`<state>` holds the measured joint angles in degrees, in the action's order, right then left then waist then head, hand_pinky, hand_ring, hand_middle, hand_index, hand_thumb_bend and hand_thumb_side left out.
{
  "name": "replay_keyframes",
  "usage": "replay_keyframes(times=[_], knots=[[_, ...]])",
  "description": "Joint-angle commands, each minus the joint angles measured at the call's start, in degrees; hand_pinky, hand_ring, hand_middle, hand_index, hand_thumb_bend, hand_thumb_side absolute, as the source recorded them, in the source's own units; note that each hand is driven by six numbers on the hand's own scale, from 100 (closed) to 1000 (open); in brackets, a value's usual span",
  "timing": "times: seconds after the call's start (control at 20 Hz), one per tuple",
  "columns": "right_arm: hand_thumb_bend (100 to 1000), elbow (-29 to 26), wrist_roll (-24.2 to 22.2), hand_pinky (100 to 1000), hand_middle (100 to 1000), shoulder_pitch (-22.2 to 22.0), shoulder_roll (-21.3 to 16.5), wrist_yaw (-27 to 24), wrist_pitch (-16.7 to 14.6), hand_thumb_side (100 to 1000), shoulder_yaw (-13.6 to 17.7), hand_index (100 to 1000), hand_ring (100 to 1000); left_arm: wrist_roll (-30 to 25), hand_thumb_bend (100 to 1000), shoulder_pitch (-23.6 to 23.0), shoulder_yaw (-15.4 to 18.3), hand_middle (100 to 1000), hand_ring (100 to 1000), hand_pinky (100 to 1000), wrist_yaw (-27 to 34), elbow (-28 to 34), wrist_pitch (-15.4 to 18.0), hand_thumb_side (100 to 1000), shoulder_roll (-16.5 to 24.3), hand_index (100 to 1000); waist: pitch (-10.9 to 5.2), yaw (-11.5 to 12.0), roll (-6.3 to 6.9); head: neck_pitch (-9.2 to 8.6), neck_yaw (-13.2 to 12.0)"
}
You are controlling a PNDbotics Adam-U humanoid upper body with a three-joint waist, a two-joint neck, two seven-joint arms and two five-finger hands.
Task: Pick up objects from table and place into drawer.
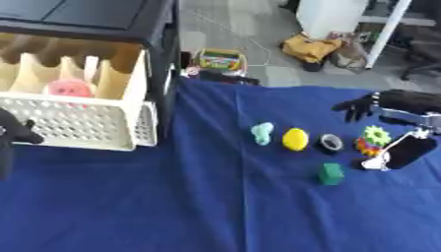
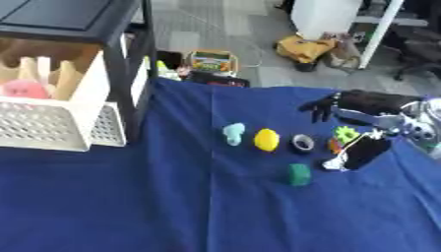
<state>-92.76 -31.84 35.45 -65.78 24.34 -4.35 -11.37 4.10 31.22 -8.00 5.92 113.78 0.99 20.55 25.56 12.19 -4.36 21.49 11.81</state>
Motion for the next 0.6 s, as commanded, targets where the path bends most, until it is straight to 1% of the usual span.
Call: replay_keyframes(times=[0.05,0.2,0.3,0.6], knots=[[474,-0.5,-2.8,757,721,1.0,-1.3,-1.7,-0.2,393,0.7,960,762,-0.4,100,0.5,-0.2,441,191,562,-0.5,0.8,-0.3,909,0.5,925,-1.08,0.0,0.13,-0.65,0.3],[470,-1.2,-5.3,749,706,1.0,-1.3,-2.6,0.0,382,0.9,934,751,-0.6,100,0.5,-0.2,440,190,561,-0.5,0.8,-0.4,911,0.3,924,-1.01,0.0,0.1,-0.62,0.3],[469,-1.3,-6.0,745,695,1.1,-1.1,-2.5,0.4,383,0.9,928,748,-0.8,100,0.5,-0.3,439,189,562,-0.5,0.8,-0.5,915,0.2,924,-1.01,0.0,0.12,-0.64,0.4],[462,0.8,-5.2,736,675,2.1,0.0,-0.5,1.4,385,-0.3,898,744,-1.1,100,0.3,-0.4,437,186,561,-0.7,0.8,-0.7,918,-0.1,915,-0.97,0.1,0.3,-0.74,1.1]])
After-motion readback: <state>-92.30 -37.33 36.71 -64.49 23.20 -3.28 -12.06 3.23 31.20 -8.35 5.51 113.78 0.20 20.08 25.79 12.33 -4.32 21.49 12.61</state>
